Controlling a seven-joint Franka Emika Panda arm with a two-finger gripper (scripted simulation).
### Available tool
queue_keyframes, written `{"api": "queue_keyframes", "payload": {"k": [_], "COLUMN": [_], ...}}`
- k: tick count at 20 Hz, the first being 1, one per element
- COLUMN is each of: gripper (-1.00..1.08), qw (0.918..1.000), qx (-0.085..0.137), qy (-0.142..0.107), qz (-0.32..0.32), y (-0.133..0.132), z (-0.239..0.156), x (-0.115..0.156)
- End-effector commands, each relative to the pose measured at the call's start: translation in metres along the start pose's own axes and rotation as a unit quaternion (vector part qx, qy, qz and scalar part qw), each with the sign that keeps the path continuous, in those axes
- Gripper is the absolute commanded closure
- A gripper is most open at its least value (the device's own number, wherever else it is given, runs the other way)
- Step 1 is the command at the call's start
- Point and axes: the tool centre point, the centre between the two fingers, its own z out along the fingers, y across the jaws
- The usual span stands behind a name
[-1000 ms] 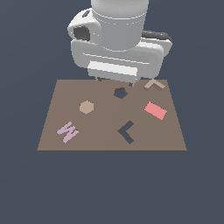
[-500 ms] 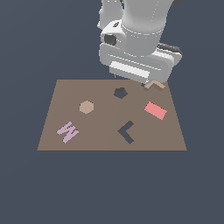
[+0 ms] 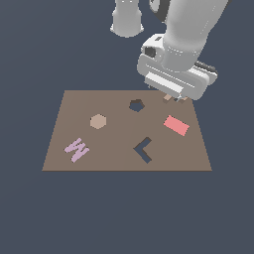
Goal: Insert a designated object into the corresponding slot on a board.
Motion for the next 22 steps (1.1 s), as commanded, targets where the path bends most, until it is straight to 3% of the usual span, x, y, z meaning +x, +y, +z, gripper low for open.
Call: {"api": "queue_keyframes", "payload": {"k": [1,11,22], "gripper": [-0.92,-0.92,-0.92], "qw": [0.9998,0.9974,0.9968], "qx": [0.0,0.0,0.0], "qy": [-0.001,-0.005,-0.006], "qz": [0.021,0.072,0.08], "y": [-0.008,-0.032,-0.037], "z": [0.007,0.026,0.032], "x": [-0.01,-0.034,-0.037]}}
